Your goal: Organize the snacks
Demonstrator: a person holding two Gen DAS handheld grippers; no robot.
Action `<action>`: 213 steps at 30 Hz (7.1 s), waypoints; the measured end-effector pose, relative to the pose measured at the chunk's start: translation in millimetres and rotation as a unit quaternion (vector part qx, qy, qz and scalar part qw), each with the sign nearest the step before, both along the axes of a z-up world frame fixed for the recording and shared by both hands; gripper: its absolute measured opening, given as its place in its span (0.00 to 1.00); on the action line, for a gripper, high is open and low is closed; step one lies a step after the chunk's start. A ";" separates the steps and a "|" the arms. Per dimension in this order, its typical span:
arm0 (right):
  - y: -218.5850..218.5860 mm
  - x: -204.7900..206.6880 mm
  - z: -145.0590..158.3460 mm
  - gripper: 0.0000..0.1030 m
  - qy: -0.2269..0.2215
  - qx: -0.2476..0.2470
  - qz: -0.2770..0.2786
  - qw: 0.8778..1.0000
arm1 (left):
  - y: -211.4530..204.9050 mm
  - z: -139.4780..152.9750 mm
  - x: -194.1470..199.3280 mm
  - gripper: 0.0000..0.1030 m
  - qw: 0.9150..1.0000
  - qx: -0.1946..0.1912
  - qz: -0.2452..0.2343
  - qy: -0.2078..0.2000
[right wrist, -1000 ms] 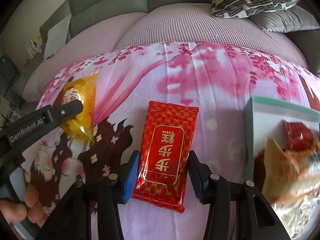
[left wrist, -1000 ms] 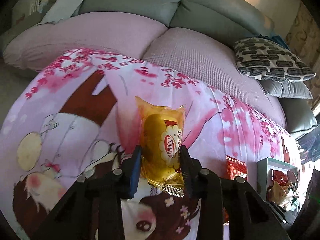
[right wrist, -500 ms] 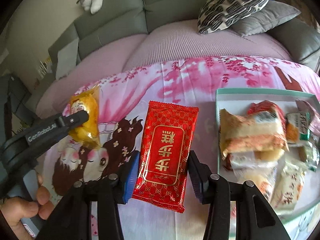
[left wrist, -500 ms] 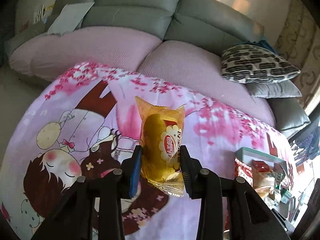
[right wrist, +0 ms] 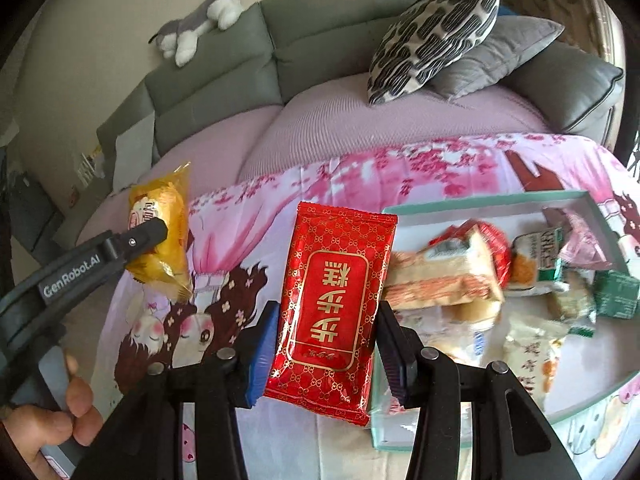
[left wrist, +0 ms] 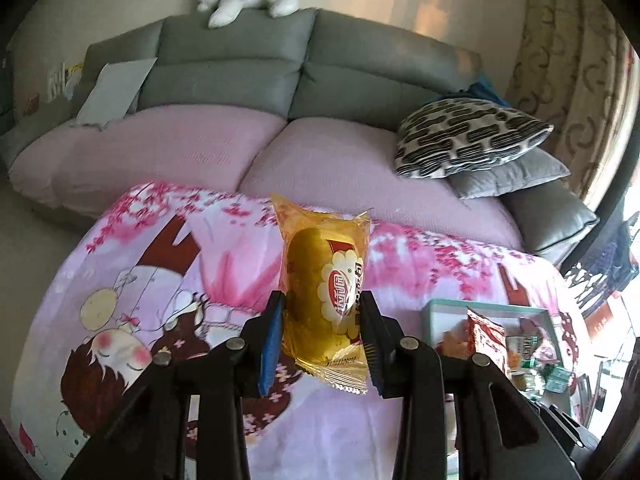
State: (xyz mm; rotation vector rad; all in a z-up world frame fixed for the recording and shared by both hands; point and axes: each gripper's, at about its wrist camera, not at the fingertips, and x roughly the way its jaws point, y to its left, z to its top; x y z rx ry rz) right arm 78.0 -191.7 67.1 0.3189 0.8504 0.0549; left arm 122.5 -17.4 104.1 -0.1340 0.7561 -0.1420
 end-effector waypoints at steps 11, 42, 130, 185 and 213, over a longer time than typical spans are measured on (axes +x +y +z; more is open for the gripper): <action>-56.5 -15.5 17.7 0.49 -0.019 0.007 -0.055 0.998 | -51.1 15.3 -16.9 0.37 0.998 -0.015 -0.064 -0.026; -177.7 -46.9 -7.7 0.49 0.059 -0.013 -0.179 0.982 | -197.0 -27.5 -62.0 0.37 0.968 0.028 -0.246 0.032; -184.7 -35.8 -30.3 1.00 0.099 -0.010 -0.187 0.977 | -131.2 -40.1 -38.1 1.00 0.995 0.064 -0.062 0.044; -85.2 -78.1 -23.5 1.00 0.083 -0.086 -0.064 0.991 | -50.7 -85.2 -92.1 1.00 0.980 0.113 0.054 0.152; -76.2 -94.8 -37.9 1.00 0.097 -0.091 -0.054 0.990 | -42.0 -95.5 -99.4 1.00 0.976 0.121 0.056 0.170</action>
